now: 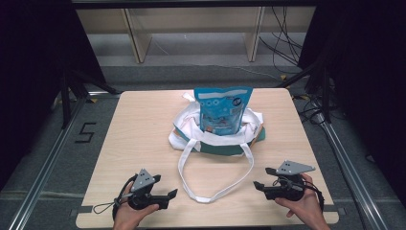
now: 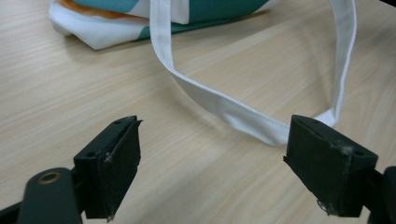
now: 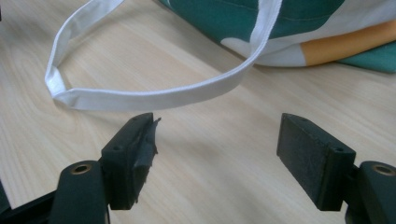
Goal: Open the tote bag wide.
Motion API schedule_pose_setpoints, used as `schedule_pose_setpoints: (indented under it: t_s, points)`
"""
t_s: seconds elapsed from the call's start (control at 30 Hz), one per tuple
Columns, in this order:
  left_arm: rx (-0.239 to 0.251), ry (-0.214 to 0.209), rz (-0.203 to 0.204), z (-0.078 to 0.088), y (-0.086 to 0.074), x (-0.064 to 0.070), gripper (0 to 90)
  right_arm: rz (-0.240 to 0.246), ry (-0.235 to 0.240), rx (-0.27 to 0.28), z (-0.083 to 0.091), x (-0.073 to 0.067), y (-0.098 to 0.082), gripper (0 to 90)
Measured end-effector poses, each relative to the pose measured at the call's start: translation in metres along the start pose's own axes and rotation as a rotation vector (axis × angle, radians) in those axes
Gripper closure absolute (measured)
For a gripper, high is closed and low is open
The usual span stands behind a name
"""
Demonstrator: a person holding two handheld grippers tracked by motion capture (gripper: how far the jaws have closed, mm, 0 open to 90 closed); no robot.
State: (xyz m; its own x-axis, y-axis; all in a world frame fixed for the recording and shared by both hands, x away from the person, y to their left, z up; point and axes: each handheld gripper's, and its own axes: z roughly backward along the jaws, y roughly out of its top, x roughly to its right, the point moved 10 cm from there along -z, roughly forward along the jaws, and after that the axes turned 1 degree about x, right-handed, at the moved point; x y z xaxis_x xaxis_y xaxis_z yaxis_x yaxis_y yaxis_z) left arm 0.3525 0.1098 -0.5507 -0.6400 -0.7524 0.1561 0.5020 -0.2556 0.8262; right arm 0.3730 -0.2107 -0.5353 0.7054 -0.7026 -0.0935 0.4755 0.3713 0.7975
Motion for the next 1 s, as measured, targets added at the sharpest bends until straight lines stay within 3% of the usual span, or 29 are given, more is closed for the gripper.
schedule_pose_setpoints:
  t_s: [0.03,0.07,0.13,0.2,0.23,0.27,0.33,0.4,0.53,0.57,0.63,0.7,0.73,0.83,0.9,0.93,1.0]
  points:
    - [-0.005,-0.005,0.0,-0.001,-0.002,0.003,17.3,-0.029,0.001,-0.015,0.0,-0.004,-0.003,28.9]
    - [-0.006,-0.011,-0.005,-0.001,-0.003,0.006,17.2,0.003,-0.006,-0.021,0.001,-0.002,-0.004,28.7]
    - [-0.018,-0.021,-0.013,-0.001,-0.005,0.01,17.1,-0.011,-0.001,-0.03,0.0,-0.007,-0.008,28.6]
    - [-0.025,-0.027,-0.048,0.0,-0.007,0.013,17.1,-0.02,0.009,-0.056,0.001,-0.011,-0.013,28.4]
    - [-0.024,-0.033,-0.044,0.0,-0.008,0.016,17.0,-0.017,0.008,-0.047,0.001,-0.012,-0.014,28.5]
    - [-0.039,-0.029,-0.042,0.0,-0.011,0.017,17.0,0.016,0.008,-0.045,0.001,-0.011,-0.016,28.4]
    - [-0.048,-0.047,-0.029,-0.002,-0.017,0.024,17.0,-0.001,0.022,-0.054,0.001,-0.014,-0.018,28.5]
    - [-0.083,-0.056,-0.069,0.0,-0.023,0.027,17.2,0.009,0.026,-0.065,0.003,-0.018,-0.023,28.3]
    - [-0.073,-0.05,-0.045,0.002,-0.023,0.029,17.0,0.014,0.025,-0.086,0.003,-0.022,-0.029,26.6]
    - [-0.083,-0.037,-0.063,0.004,-0.024,0.026,16.6,0.021,0.029,-0.095,0.002,-0.026,-0.033,26.6]
    - [-0.074,-0.033,-0.062,0.004,-0.024,0.026,16.5,0.035,0.023,-0.098,0.001,-0.026,-0.034,26.6]
    - [-0.093,-0.032,-0.064,0.005,-0.027,0.027,16.5,0.042,0.04,-0.136,0.0,-0.033,-0.04,26.6]
    - [-0.074,-0.033,-0.032,0.003,-0.027,0.03,16.5,0.047,0.046,-0.129,-0.001,-0.035,-0.04,26.6]
    - [-0.103,-0.056,-0.047,0.0,-0.034,0.034,16.5,0.075,0.042,-0.124,-0.001,-0.036,-0.04,26.6]
    - [-0.123,-0.04,-0.072,-0.001,-0.036,0.033,16.4,0.07,0.046,-0.126,-0.001,-0.036,-0.04,26.6]
    - [-0.113,-0.048,-0.059,-0.002,-0.035,0.036,16.5,0.053,0.048,-0.144,-0.001,-0.038,-0.042,26.6]
    - [-0.111,-0.052,-0.071,-0.001,-0.034,0.037,16.4,0.074,0.048,-0.142,-0.002,-0.036,-0.042,26.6]
